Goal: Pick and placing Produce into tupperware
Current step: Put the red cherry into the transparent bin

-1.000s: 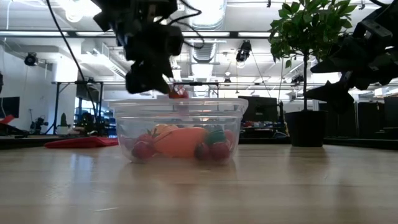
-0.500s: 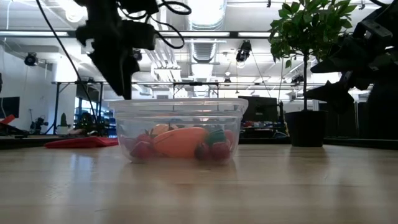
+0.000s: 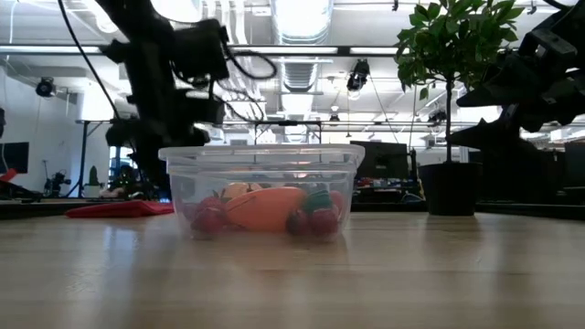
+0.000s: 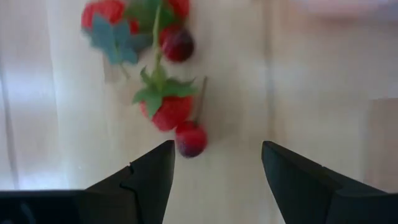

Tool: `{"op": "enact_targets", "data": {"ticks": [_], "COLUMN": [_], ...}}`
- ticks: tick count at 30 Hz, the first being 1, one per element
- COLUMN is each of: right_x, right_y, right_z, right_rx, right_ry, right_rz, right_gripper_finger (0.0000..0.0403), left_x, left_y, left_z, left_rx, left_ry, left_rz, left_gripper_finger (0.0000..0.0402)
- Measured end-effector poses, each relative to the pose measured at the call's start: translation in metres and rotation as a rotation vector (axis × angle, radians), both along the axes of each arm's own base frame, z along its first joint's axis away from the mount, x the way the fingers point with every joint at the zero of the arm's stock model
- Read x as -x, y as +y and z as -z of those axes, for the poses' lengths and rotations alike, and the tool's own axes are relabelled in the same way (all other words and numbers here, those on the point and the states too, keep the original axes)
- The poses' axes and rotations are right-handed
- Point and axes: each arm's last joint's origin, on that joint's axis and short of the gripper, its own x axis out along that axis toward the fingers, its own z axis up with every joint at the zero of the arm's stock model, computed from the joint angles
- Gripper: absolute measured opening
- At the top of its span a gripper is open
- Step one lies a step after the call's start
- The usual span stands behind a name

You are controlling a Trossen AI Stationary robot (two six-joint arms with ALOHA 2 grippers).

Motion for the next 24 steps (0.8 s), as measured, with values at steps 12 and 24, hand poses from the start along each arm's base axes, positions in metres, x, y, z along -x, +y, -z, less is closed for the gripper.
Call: {"op": "enact_targets", "data": {"ticks": [12,24], "right_x": [0.000,0.000], "right_y": [0.000,0.000], "right_z": [0.000,0.000], "right_rx": [0.000,0.000], "right_ry": [0.000,0.000], "right_rz": [0.000,0.000], "right_gripper_finger": [0.0297,0.0293], "left_x": [-0.007,0.001], "left_y": [0.030,0.030], "left_z": [0.008,0.019], "left_rx": [0.093,0.117], "left_ry": [-0.071,-0.025], "left_rz": [-0.075,-0.048], "left_gripper_finger": [0.0226,0.0226]}}
